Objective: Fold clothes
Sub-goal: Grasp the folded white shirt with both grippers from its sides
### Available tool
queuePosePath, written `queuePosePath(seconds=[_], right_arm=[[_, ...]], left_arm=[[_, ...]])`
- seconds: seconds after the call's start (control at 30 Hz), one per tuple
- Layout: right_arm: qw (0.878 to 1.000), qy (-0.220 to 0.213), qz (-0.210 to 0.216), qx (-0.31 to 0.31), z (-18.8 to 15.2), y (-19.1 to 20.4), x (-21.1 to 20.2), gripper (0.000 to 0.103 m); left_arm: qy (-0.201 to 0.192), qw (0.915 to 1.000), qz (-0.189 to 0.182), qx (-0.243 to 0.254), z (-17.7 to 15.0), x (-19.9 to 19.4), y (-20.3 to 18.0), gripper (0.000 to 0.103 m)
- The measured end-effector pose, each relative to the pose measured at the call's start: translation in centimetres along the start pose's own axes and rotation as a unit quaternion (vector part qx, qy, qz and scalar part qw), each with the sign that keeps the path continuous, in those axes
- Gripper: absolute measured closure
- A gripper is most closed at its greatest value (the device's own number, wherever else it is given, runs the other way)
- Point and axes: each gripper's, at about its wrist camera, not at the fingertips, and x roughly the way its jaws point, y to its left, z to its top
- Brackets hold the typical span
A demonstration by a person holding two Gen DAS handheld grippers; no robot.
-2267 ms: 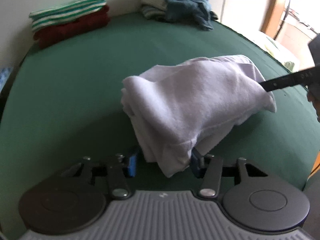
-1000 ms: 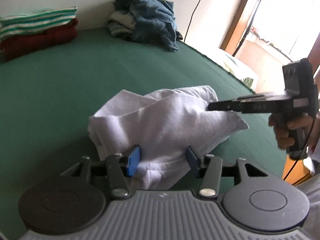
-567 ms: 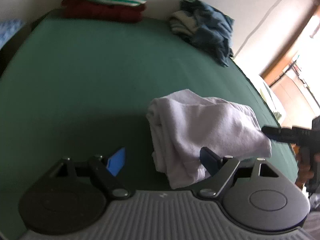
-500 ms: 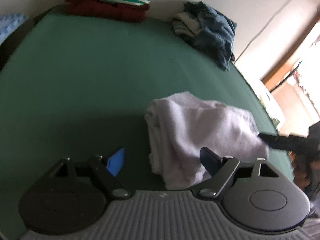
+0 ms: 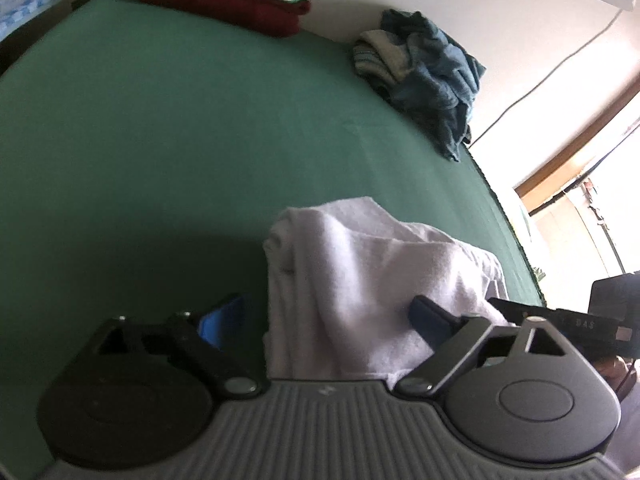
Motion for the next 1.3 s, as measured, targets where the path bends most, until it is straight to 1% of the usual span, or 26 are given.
queuePosePath(seconds=[0.07,0.13,0.17,0.2,0.27,0.3,0.4,0.47,0.57,0.63,0.83,1.0,1.13,1.3], right_arm=[[1.0,0.001,0.003,0.011,0.1,-0.4,-0.1,0.058],[1.0,0.003,0.002,0.015,0.0,-0.4,-0.2,0.06],[1.0,0.002,-0.001,0.013,0.0,-0.3,-0.2,0.06],[1.0,0.001,-0.004,0.013,-0.1,-0.2,-0.2,0.061],[1.0,-0.003,-0.011,0.018,-0.2,0.1,-0.2,0.061],[1.0,-0.005,-0.014,0.02,-0.3,0.2,-0.1,0.061],[0.999,-0.017,-0.019,0.036,-0.5,0.1,-0.1,0.061],[0.998,-0.027,-0.026,0.046,-0.8,0.3,-0.1,0.061],[0.998,-0.033,-0.037,0.046,-1.3,0.8,-0.1,0.062],[0.998,-0.029,-0.04,0.048,-1.4,0.9,-0.2,0.062],[0.998,-0.021,-0.047,0.043,-1.3,1.1,-0.1,0.062],[0.998,-0.014,-0.054,0.039,-1.1,1.4,0.0,0.062],[0.998,-0.012,-0.055,0.038,-1.0,1.4,0.2,0.062],[0.998,-0.013,-0.053,0.042,-0.9,1.2,0.3,0.063]], left_arm=[[0.003,1.0,-0.009,0.002,0.1,0.3,-0.1,0.001],[0.005,0.9998,-0.019,0.0,0.2,0.5,0.0,0.001],[0.007,0.9997,-0.025,-0.003,0.3,0.5,0.1,0.001],[0.009,0.9991,-0.037,-0.018,0.4,0.6,0.4,0.001],[0.019,0.9942,-0.088,-0.058,0.4,1.0,1.2,0.002],[0.02,0.9914,-0.108,-0.071,0.2,1.2,1.5,0.002],[0.017,0.9889,-0.126,-0.076,-0.1,1.3,1.7,0.002],[0.021,0.985,-0.143,-0.094,0.0,1.4,2.2,0.002],[0.038,0.9771,-0.164,-0.131,0.4,1.4,3.2,0.001],[0.046,0.9767,-0.168,-0.125,0.7,1.7,3.1,0.001],[0.048,0.979,-0.179,-0.086,1.1,2.5,2.3,0.001],[0.067,0.9764,-0.19,-0.078,1.3,2.8,2.3,0.001],[0.064,0.9771,-0.187,-0.079,0.8,2.6,2.2,0.001],[0.043,0.9837,-0.16,-0.07,0.3,2.6,1.0,0.001]])
